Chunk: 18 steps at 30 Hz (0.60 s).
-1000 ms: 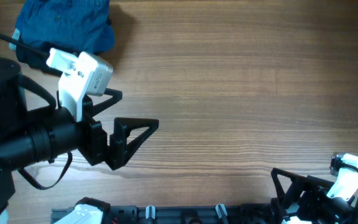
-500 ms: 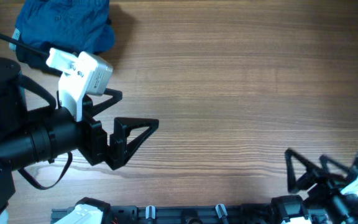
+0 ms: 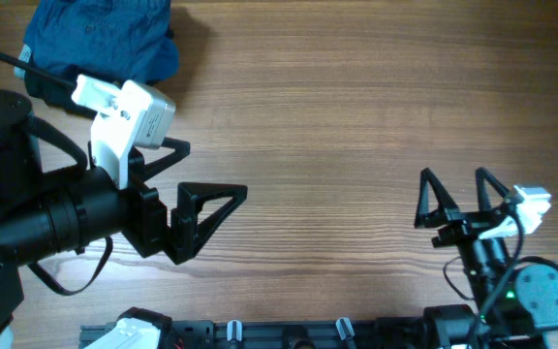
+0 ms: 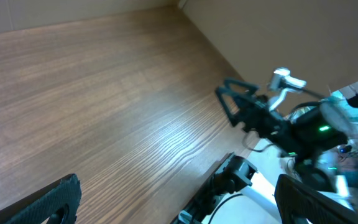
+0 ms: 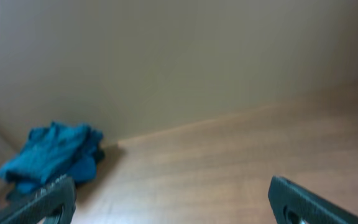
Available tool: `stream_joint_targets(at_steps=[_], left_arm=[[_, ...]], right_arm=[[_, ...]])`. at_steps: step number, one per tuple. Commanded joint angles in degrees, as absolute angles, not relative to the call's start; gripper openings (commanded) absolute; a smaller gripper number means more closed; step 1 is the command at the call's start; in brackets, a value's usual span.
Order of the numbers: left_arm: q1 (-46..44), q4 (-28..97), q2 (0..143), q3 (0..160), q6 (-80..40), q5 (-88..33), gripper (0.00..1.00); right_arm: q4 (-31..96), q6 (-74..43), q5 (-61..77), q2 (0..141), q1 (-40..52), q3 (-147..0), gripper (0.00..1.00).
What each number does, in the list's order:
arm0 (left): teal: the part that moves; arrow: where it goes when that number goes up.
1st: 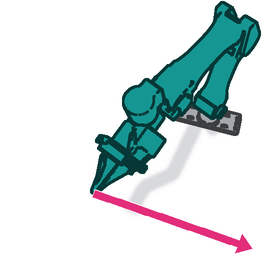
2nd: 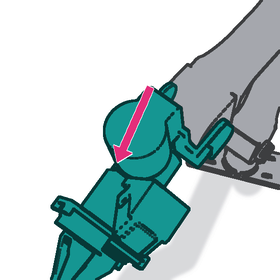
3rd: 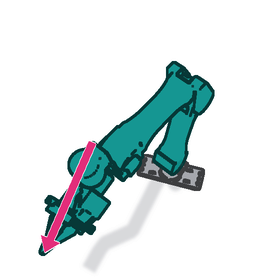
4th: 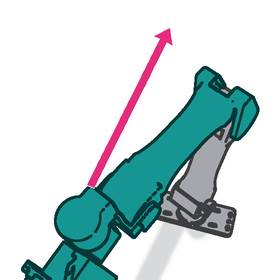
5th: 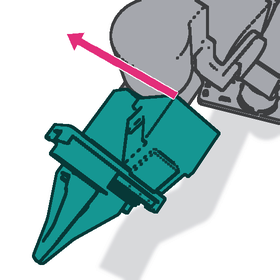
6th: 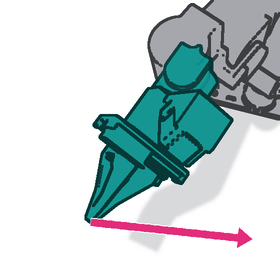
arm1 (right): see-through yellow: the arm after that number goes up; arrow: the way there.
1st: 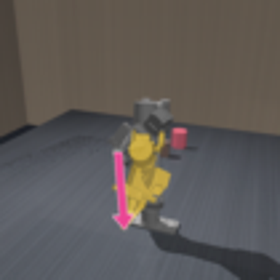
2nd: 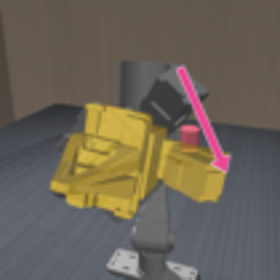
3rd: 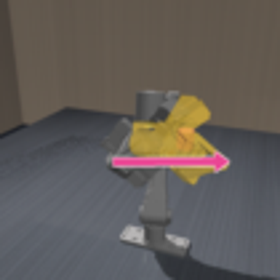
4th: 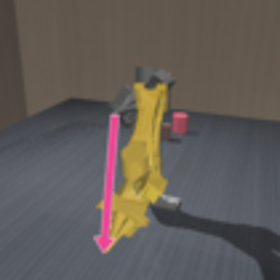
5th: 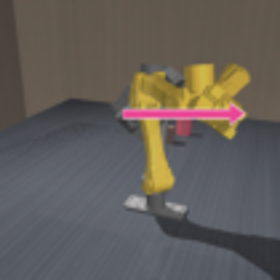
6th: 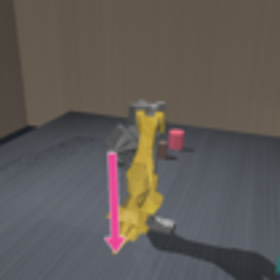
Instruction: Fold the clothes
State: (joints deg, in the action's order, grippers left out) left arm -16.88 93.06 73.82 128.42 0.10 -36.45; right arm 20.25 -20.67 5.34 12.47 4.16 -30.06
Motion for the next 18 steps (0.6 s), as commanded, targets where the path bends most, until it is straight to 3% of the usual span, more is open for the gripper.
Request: stream_joint_targets(at_steps=[1,11,18], left_arm=[[-17.1,92.9,73.6,128.5,-0.3,-36.3,1.0],[-17.1,92.9,73.6,128.5,-0.3,-36.3,1.0],[-17.1,92.9,73.6,128.5,-0.3,-36.3,1.0]], right_arm=[[13.3,-19.6,6.0,8.1,3.8,-21.4,1.0],[-2.6,-19.5,4.9,2.6,3.8,-6.6,1.0],[-4.5,-19.4,3.9,0.2,3.8,-1.8,1.0]])
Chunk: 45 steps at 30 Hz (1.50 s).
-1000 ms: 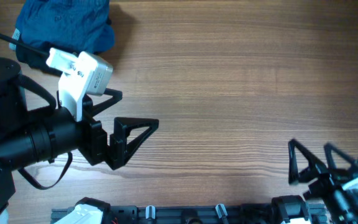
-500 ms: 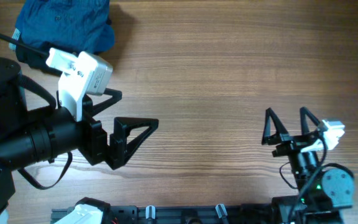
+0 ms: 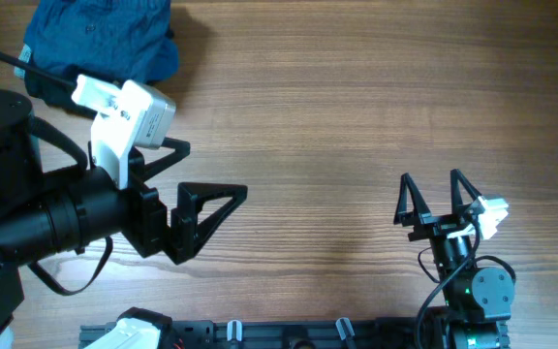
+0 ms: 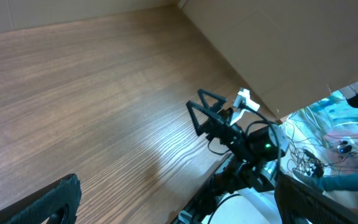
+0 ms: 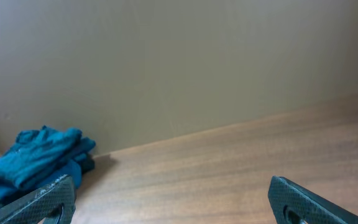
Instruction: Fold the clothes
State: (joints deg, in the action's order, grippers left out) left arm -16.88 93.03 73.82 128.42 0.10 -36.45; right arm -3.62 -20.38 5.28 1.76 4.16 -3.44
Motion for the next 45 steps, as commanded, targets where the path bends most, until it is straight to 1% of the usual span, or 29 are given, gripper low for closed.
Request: stream_joint_targets(at_steps=[1,6,10,12,14,20,45], left_arm=[[-17.1,92.9,73.6,128.5,-0.3,-36.3,1.0],[-17.1,92.9,73.6,128.5,-0.3,-36.3,1.0],[-17.1,92.9,73.6,128.5,-0.3,-36.3,1.0],[-17.1,92.9,73.6,128.5,-0.3,-36.3,1.0],[-17.1,92.9,73.6,128.5,-0.3,-36.3,1.0],[-17.1,92.9,73.6,128.5,-0.3,-36.3,1.0],[-17.1,92.9,73.6,128.5,-0.3,-36.3,1.0]], right_arm=[[-4.5,-19.1,3.6,0.2,3.8,-1.3,1.0],[-4.2,-12.0,3.8,0.2,3.8,-0.3,1.0],[-3.5,1.5,8.8,0.2,3.8,-0.3,1.0],[-0.4,5.9,10.1,0.2,3.8,-0.3,1.0],[-0.6,5.2,10.2,0.2,3.8,-0.3,1.0],[-0.5,-1.8,9.0,0.2,3.8,-0.3,1.0],[-0.6,-1.7,9.0,0.2,3.8,-0.3,1.0]])
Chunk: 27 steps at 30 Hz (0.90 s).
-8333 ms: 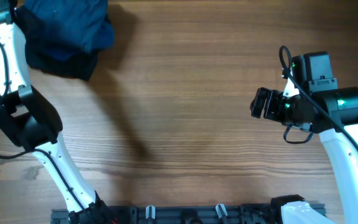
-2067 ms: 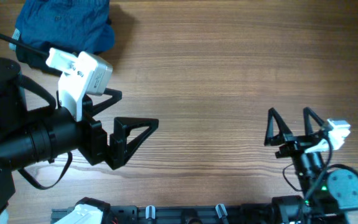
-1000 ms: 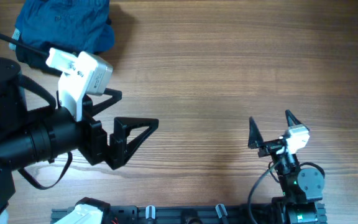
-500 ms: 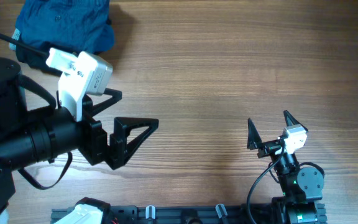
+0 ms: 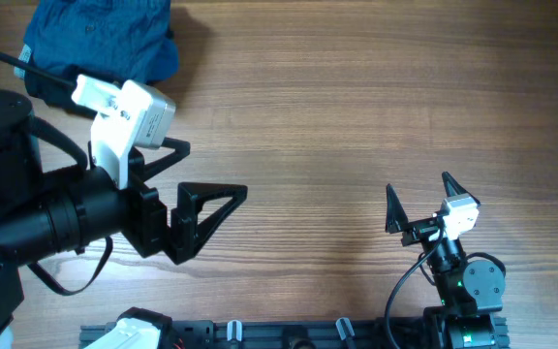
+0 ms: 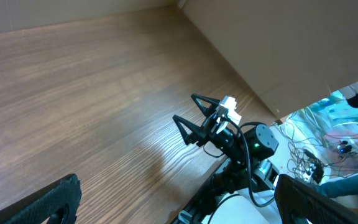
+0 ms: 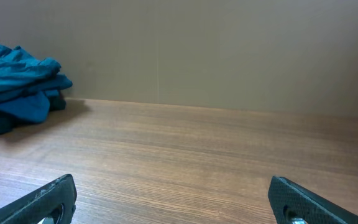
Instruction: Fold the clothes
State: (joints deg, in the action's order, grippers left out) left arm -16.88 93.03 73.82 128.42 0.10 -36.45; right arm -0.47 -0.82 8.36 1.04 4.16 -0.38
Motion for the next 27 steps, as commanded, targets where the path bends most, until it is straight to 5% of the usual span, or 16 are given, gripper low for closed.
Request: stream_joint_targets(at_steps=[1,19,27], left_arm=[[-17.1,92.9,73.6,128.5,-0.3,-36.3,1.0],[-16.2,91.6,67.7,127.2,-0.8,-33.1,1.0],[-12.6,64.0,52.3,99.9,-7.7,-32.9,1.0]], right_arm=[[-0.6,-1.7,9.0,0.2,3.8,-0.3,1.0],[-0.6,-1.7,9.0,0.2,3.8,-0.3,1.0],[-0.6,-1.7,9.0,0.2,3.8,-0.3,1.0]])
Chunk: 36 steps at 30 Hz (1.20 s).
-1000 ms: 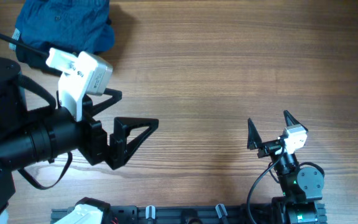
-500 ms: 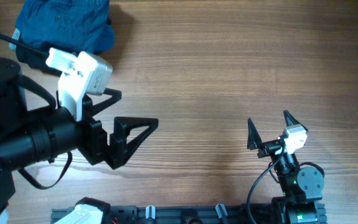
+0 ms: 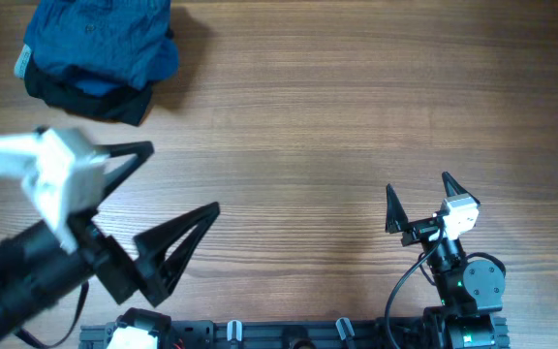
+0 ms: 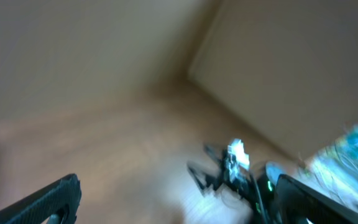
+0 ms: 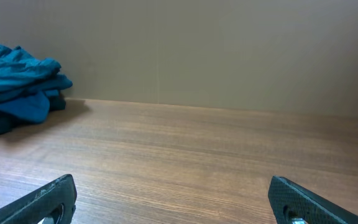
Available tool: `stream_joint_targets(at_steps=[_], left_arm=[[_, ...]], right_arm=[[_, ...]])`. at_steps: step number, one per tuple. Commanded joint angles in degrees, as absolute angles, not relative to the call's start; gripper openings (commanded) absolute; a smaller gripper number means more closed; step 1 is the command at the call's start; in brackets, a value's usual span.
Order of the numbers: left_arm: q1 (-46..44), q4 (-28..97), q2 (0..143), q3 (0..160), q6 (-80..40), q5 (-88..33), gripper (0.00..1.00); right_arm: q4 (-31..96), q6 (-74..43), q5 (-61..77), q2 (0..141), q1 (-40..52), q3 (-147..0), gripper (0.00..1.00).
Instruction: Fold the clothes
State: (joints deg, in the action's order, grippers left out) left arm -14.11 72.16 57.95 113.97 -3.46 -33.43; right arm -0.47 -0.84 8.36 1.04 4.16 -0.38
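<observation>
A crumpled blue garment (image 3: 95, 37) lies on a black one (image 3: 90, 99) at the table's far left corner. The right wrist view shows the same blue pile (image 5: 17, 81) far off at the left. My left gripper (image 3: 184, 178) hangs open and empty over the front left of the table, well short of the pile. Its wrist view is blurred, with only its fingers (image 4: 45, 202) showing at the bottom corners. My right gripper (image 3: 418, 184) stands open and empty at the front right, its fingers (image 5: 45, 199) wide apart low over bare wood.
The wooden table (image 3: 337, 107) stretches between the pile and both arms. A beige wall (image 5: 216, 50) closes the far side. The arms' mounting rail (image 3: 289, 334) runs along the front edge. The right arm (image 4: 235, 168) shows blurred in the left wrist view.
My left arm has moved back and to the left, uncovering the black garment under the blue pile; its wrist view is now blurred. The right arm has not moved.
The left arm stayed open over the left of the table while my right gripper was first at the right front edge, then further left, then turned toward the pile. Now the left arm has drawn back to the front left.
</observation>
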Motion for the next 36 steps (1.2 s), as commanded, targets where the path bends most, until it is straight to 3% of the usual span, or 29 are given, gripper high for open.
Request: stream_joint_targets(at_steps=[1,8,18,25,36], left_arm=[[-12.4,61.7,50.7,96.2,-8.4,-32.9,1.0],[-12.3,36.9,34.0,59.3,-12.4,-32.9,1.0],[-9.2,13.7,16.2,24.0,-12.3,-28.6,1.0],[-5.9,9.5,8.6,12.3,-12.3,-26.4,1.0],[-5.1,2.9,2.6,7.8,-12.3,-18.5,1.0]], right_arm=[[-0.6,-1.7,9.0,0.2,3.8,-0.3,1.0],[-0.6,-1.7,9.0,0.2,3.8,-0.3,1.0],[-0.6,-1.7,9.0,0.2,3.8,-0.3,1.0],[-0.6,-1.7,9.0,0.2,3.8,-0.3,1.0],[-0.6,-1.7,9.0,0.2,3.8,-0.3,1.0]])
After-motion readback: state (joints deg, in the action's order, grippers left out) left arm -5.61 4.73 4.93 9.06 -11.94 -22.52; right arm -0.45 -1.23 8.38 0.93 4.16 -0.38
